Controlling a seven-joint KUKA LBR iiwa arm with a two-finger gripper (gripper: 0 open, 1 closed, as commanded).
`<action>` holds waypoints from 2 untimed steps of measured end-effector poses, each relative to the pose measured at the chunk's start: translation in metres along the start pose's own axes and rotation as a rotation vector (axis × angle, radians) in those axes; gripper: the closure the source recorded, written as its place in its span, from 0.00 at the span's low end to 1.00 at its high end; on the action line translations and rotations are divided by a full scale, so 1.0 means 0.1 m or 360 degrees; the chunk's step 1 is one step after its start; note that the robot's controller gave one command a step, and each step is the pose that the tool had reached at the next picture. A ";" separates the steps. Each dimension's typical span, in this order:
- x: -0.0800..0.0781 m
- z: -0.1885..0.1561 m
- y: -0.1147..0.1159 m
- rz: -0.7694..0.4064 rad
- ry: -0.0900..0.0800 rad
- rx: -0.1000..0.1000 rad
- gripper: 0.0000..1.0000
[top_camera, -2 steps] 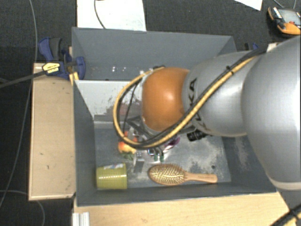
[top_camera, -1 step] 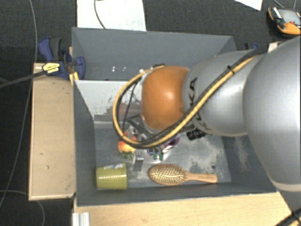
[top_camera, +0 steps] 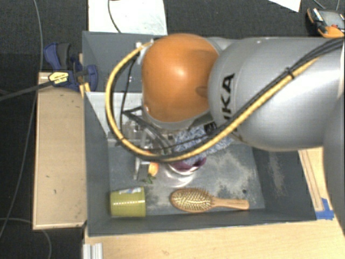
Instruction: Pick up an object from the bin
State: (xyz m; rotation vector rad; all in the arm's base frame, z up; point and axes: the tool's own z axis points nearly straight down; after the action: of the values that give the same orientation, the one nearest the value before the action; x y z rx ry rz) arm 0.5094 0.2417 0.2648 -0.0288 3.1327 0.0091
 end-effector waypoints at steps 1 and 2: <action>-0.15 1.07 -0.69 -0.0307 0.0012 0.0006 0.00; 0.10 0.82 0.14 -0.0220 -0.0027 -0.0023 0.00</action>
Offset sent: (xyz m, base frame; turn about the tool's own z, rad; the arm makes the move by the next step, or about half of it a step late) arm -0.0087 0.0081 -0.0841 -0.1289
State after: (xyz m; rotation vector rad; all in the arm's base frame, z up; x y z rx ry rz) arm 0.4998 0.2557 0.1827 -0.2436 3.1062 0.0306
